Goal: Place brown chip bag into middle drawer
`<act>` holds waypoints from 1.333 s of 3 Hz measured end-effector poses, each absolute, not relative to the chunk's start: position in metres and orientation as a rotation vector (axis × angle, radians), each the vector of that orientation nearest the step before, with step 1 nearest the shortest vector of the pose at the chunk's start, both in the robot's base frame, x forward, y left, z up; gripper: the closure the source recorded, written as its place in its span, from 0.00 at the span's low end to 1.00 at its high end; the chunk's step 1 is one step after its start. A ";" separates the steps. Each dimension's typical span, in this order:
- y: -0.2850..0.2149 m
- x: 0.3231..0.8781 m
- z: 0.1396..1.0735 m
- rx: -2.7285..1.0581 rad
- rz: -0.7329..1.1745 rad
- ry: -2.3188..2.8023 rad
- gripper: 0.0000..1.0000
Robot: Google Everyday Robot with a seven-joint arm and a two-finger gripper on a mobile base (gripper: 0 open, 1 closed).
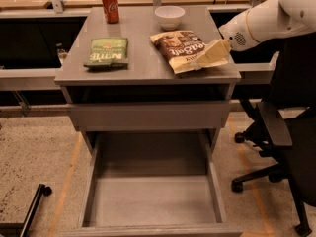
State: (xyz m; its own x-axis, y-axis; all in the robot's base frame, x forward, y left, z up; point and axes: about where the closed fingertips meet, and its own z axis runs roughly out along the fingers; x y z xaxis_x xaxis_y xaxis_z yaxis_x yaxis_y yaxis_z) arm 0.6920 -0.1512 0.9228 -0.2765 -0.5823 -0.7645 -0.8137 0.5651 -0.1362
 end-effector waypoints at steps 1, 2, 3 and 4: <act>-0.139 0.713 0.915 -1.040 0.403 1.953 0.00; -0.130 0.738 0.903 -0.994 0.411 1.947 0.00; -0.125 0.772 0.863 -0.955 0.391 2.024 0.00; -0.125 0.772 0.863 -0.954 0.391 2.026 0.00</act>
Offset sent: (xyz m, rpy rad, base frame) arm 0.0794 0.0277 -0.0317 0.1339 -0.0417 -0.1002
